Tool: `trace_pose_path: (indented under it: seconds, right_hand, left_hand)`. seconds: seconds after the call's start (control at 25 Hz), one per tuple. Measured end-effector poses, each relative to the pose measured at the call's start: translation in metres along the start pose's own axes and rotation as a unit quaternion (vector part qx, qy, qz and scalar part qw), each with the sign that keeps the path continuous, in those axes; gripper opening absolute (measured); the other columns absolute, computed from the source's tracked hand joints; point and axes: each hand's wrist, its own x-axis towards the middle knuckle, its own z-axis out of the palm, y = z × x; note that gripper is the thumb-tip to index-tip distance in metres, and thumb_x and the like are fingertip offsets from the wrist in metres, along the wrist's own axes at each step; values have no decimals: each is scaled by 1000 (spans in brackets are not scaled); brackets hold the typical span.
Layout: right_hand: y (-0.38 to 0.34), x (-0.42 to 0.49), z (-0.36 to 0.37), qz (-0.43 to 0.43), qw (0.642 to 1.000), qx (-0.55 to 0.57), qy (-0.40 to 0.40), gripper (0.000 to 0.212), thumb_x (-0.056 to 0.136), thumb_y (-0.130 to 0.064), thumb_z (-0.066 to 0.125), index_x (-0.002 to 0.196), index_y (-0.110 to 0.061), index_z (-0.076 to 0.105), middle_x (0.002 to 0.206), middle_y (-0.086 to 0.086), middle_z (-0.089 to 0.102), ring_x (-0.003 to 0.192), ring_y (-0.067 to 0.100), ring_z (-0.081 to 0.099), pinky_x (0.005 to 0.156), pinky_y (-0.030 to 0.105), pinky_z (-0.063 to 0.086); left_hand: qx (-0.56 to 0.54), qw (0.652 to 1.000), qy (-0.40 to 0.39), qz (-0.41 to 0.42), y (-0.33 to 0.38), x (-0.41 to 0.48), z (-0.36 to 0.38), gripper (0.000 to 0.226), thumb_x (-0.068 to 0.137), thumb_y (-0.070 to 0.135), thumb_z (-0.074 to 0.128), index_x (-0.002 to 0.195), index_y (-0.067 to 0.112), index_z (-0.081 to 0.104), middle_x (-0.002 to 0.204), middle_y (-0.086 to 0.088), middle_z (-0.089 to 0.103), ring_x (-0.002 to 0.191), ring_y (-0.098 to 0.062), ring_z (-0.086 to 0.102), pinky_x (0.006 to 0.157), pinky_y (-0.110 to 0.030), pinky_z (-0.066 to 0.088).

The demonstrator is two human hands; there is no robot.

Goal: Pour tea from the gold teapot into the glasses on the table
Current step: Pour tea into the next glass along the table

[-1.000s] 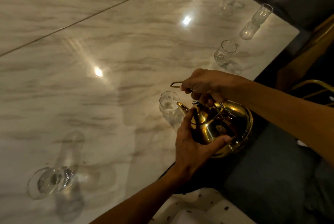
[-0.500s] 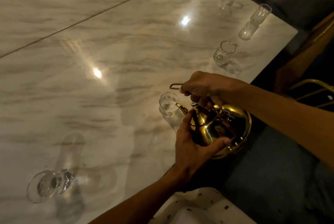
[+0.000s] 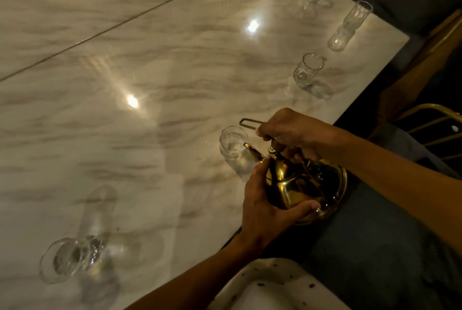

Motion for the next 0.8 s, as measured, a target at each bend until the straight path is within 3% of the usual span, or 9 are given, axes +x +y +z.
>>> trace_pose_path:
  seconds: [0.28,0.52,0.64,0.8]
  right_hand:
    - [23,-6,6,2,998,62,24,30,86,-27,54,62,-9,50,39,0,41,22,8,27,32,15,24]
    - [49,-8,11,-39,990,134,3,41,89,-30,54,51,-17,45,34,-8,36,28,9,22,34,16,20]
    - [58,-11,13,-57,987,149,12,40,89,-31,55,51,-19,48,37,-7,36,29,9,22,34,18,20]
    - [65,-14,4,-95,984,152,26,39,88,-32,57,52,-20,50,39,-6,36,30,8,26,33,17,23]
  left_hand:
    - [63,998,-12,15,-17,-6,-3,108,60,81,69,148,47,18,155,0,35,142,-18,37,108,-45,46]
    - [130,989,-58,27,-31,-7,-7,107,59,88,60,143,62,0,155,18,10,144,-8,15,111,-27,27]
    - [140,987,-65,32,-34,-7,-7,109,59,85,63,143,63,-2,156,18,5,147,-13,10,115,-35,25]
    - [146,987,-55,44,-32,1,-1,111,62,75,72,145,60,1,164,1,7,152,-23,9,118,-51,28]
